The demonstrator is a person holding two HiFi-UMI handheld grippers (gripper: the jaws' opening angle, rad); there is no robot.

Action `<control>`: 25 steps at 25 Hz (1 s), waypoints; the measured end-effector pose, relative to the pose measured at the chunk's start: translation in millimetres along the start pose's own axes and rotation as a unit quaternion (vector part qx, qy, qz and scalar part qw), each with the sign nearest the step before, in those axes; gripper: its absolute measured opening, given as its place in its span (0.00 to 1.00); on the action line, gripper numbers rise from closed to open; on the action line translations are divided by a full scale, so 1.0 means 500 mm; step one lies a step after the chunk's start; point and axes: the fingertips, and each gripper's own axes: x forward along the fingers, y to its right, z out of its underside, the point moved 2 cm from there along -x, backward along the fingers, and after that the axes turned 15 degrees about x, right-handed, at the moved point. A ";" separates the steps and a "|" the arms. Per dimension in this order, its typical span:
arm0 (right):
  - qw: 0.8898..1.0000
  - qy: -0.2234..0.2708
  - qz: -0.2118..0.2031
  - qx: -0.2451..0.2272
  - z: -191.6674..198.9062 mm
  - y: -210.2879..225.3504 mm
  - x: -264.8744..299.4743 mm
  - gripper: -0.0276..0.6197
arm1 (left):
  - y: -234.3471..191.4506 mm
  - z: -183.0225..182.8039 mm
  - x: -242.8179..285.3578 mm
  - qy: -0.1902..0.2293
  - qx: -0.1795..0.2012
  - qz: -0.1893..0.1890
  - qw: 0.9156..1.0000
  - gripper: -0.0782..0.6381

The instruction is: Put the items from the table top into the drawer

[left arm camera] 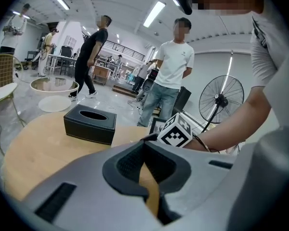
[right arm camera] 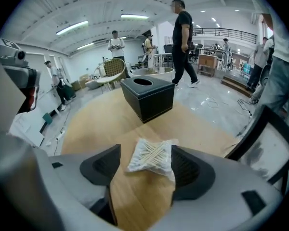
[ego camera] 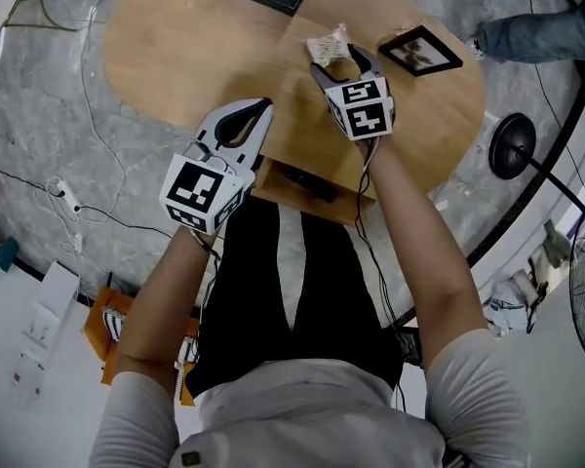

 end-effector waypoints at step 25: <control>0.996 0.010 0.063 -0.060 0.026 0.024 0.031 0.31 | 0.019 0.064 0.024 -0.018 -0.010 0.026 0.999 0.12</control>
